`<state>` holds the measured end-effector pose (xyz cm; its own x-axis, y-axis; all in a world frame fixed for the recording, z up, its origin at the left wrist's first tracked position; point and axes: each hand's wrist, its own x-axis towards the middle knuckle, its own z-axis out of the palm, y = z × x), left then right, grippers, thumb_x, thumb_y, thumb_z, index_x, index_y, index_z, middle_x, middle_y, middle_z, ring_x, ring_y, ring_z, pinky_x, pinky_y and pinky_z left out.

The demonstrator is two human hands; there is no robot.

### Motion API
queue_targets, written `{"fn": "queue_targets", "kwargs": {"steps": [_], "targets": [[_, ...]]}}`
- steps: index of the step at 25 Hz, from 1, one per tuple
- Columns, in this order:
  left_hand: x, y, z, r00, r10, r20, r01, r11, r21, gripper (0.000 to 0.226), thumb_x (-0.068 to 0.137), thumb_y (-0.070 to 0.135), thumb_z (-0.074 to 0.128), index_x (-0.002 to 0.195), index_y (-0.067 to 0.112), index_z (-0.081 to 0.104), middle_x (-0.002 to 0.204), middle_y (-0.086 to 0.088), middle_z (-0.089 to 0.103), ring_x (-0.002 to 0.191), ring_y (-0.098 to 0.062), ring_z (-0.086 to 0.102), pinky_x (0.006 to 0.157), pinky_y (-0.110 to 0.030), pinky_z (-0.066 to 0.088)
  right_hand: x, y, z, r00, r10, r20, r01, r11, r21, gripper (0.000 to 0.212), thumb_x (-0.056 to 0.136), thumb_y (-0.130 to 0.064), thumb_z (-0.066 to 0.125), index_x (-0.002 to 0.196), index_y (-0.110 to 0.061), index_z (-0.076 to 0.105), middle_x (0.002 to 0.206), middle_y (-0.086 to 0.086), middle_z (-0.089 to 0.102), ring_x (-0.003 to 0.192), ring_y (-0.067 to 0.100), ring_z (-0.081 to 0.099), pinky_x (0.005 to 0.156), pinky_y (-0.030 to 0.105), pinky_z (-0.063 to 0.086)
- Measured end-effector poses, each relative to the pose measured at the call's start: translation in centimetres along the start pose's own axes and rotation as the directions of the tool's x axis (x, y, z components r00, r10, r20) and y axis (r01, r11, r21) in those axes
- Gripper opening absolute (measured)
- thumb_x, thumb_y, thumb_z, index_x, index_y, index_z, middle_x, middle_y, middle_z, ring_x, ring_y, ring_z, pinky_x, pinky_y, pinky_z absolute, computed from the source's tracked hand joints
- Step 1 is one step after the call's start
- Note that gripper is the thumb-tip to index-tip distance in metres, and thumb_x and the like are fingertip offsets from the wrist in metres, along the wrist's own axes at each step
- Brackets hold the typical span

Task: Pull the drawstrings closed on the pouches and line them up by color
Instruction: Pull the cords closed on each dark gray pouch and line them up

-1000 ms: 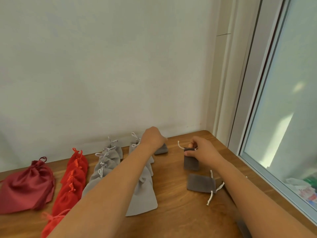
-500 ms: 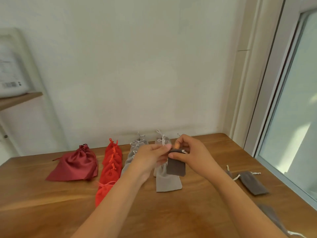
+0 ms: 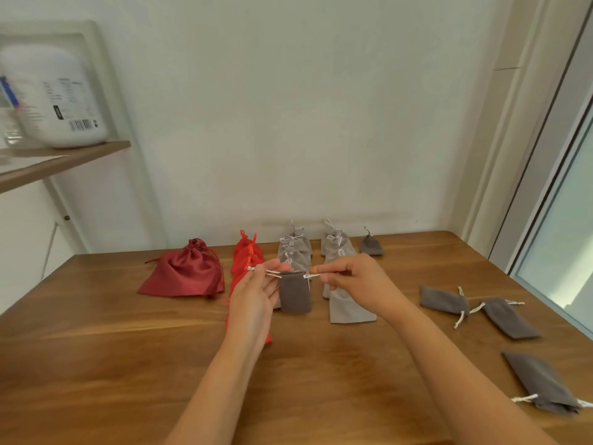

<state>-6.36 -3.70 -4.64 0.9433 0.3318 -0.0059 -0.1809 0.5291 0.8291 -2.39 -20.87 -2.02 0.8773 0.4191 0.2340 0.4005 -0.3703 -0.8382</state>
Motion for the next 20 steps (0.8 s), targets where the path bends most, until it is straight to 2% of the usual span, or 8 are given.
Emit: {"fn": "queue_targets", "kwargs": {"steps": [2,4,6,9,12,15,18,20], "targets": [[0.0,0.0,-0.5,1.000,0.027,0.000,-0.027,0.998,-0.049,0.030,0.102,0.014,0.034,0.092,0.004,0.060,0.073,-0.006,0.073,0.076,-0.017,0.071,0.077,-0.030,0.051,0.4,0.1,0.1,1.000,0.020,-0.003,-0.020,0.998,-0.058,0.015,0.087,-0.013,0.067,0.100,-0.015,0.074,0.069,-0.011,0.064,0.062,-0.006,0.056,0.060,0.009,0.042],[0.0,0.1,-0.8,0.998,0.058,-0.003,-0.058,0.996,-0.065,0.029,0.102,0.015,0.035,0.092,0.005,0.060,0.069,-0.003,0.071,0.075,-0.015,0.071,0.077,-0.026,0.051,0.7,0.2,0.1,1.000,0.015,0.006,-0.014,0.992,-0.129,0.007,0.087,-0.023,0.067,0.089,-0.023,0.074,0.069,-0.002,0.066,0.064,0.003,0.056,0.064,0.021,0.047],[0.0,0.5,-1.2,0.994,0.111,-0.023,-0.113,0.990,-0.090,0.030,0.102,0.015,0.035,0.089,0.005,0.060,0.059,0.001,0.062,0.068,-0.013,0.068,0.070,-0.021,0.053,0.6,0.3,0.0,0.999,-0.019,0.029,0.024,0.981,-0.193,0.011,0.088,-0.028,0.065,0.078,-0.029,0.069,0.072,0.001,0.065,0.066,0.009,0.055,0.065,0.027,0.048],[0.0,0.9,-1.7,0.989,0.132,-0.064,-0.141,0.975,-0.169,0.029,0.102,0.016,0.037,0.081,0.008,0.056,0.049,0.004,0.045,0.052,-0.009,0.056,0.061,-0.019,0.051,0.4,0.5,-0.8,0.994,-0.084,0.070,0.098,0.967,-0.237,0.017,0.091,-0.025,0.062,0.074,-0.026,0.062,0.068,-0.012,0.059,0.063,0.003,0.049,0.059,0.016,0.041],[-0.2,1.0,-1.4,0.995,0.099,0.000,-0.098,0.980,-0.175,0.030,0.101,0.016,0.038,0.079,0.007,0.055,0.048,0.006,0.039,0.046,-0.006,0.045,0.057,-0.019,0.048,-0.1,0.9,-1.6,0.993,-0.109,0.052,0.118,0.965,-0.234,0.018,0.090,-0.022,0.064,0.072,-0.026,0.063,0.062,-0.019,0.058,0.061,-0.002,0.048,0.059,0.009,0.038],[-0.8,0.6,-1.0,0.988,0.081,0.131,-0.093,0.991,0.091,0.031,0.100,0.020,0.043,0.087,0.005,0.066,0.049,0.007,0.036,0.046,-0.005,0.037,0.055,-0.017,0.043,-0.5,1.7,-2.0,0.997,-0.081,-0.019,0.079,0.993,-0.088,0.009,0.087,-0.019,0.066,0.080,-0.021,0.070,0.068,-0.010,0.064,0.063,0.000,0.053,0.062,0.012,0.044],[-1.5,0.0,-0.6,0.969,0.061,0.239,-0.156,0.901,0.405,0.034,0.095,0.025,0.053,0.096,-0.004,0.070,0.053,0.010,0.054,0.046,-0.007,0.038,0.056,-0.014,0.042,-0.3,1.8,-2.0,1.000,-0.027,-0.010,0.028,0.977,0.211,0.007,0.086,-0.018,0.067,0.089,-0.013,0.071,0.086,0.003,0.070,0.075,0.009,0.059,0.073,0.018,0.048],[-1.7,-0.5,-0.4,0.969,0.005,0.248,-0.136,0.847,0.514,0.037,0.093,0.025,0.057,0.096,-0.009,0.069,0.052,0.010,0.054,0.044,-0.006,0.037,0.056,-0.016,0.041,0.1,1.4,-1.2,0.997,-0.050,0.053,0.033,0.960,0.279,0.012,0.084,-0.021,0.066,0.091,-0.012,0.070,0.106,0.000,0.071,0.087,0.013,0.062,0.079,0.020,0.049]]}}
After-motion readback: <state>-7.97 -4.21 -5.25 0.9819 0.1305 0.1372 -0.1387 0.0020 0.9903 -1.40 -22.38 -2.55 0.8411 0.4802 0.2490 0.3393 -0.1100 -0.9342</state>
